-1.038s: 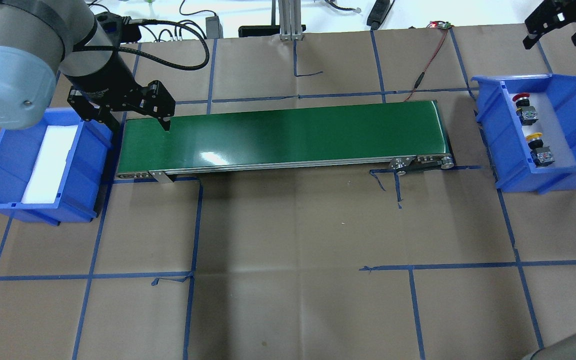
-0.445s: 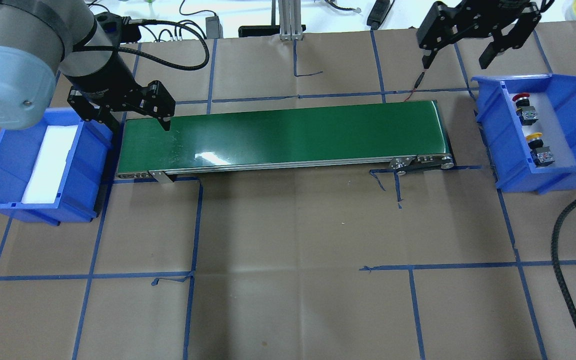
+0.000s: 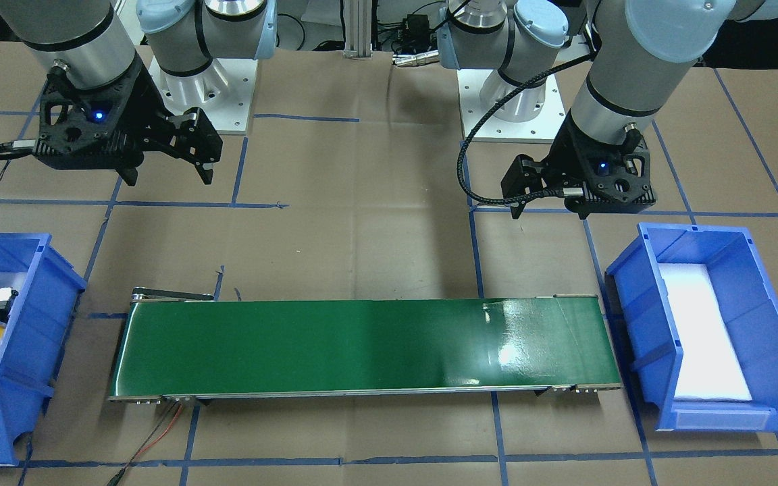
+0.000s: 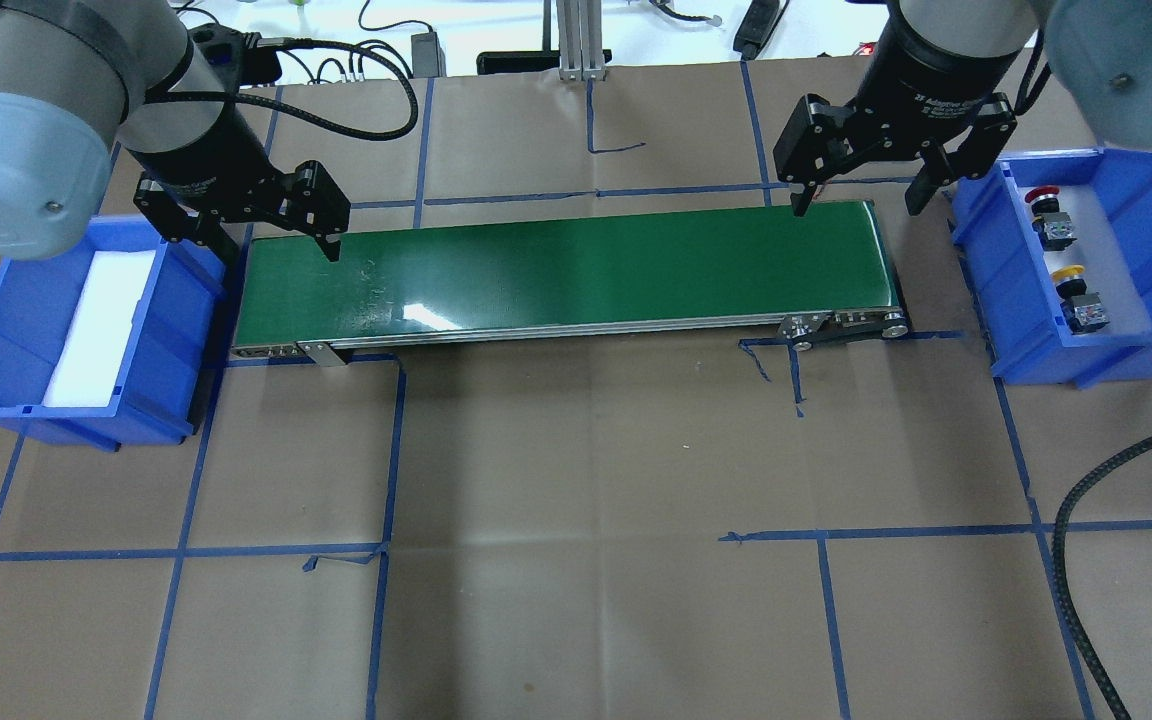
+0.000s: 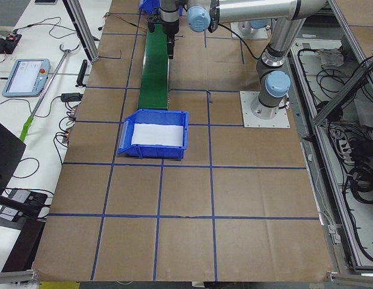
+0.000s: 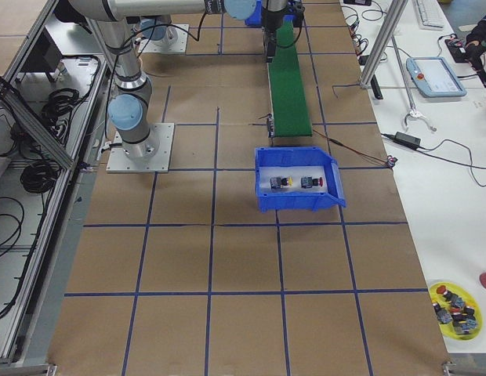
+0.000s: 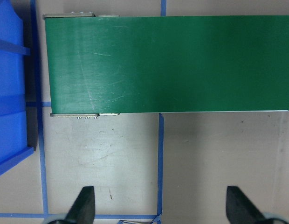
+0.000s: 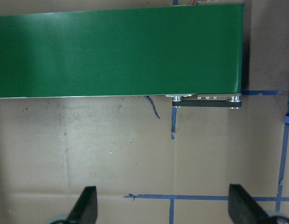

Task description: Transport two buttons from left to right

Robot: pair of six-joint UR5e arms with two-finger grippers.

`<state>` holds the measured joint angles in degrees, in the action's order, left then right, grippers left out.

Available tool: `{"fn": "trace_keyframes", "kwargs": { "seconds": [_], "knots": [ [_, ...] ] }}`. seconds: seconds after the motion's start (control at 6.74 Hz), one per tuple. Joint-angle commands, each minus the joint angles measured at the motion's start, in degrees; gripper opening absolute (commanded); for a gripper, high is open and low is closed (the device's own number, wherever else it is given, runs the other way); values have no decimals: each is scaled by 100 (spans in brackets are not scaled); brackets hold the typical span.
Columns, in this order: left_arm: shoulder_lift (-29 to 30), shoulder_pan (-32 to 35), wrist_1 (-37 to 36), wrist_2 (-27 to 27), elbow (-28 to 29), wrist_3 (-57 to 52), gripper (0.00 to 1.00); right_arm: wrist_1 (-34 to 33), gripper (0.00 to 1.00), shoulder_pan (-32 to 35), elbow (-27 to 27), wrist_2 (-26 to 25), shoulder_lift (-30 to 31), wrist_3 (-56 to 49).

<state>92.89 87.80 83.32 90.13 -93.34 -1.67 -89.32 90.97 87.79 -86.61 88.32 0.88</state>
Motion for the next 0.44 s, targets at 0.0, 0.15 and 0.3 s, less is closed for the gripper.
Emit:
{"fn": "trace_keyframes", "kwargs": {
  "seconds": [0.0, 0.15, 0.3],
  "knots": [
    [-16, 0, 8, 48, 0, 0, 100, -111, 100, 17, 509, 3, 429, 8],
    [-42, 0, 0, 75, 0, 0, 100, -225, 100, 17, 545, -5, 492, 8],
    [-51, 0, -18, 84, -9, 0, 100, -235, 100, 17, 546, 3, 484, 8]
  ]
}}
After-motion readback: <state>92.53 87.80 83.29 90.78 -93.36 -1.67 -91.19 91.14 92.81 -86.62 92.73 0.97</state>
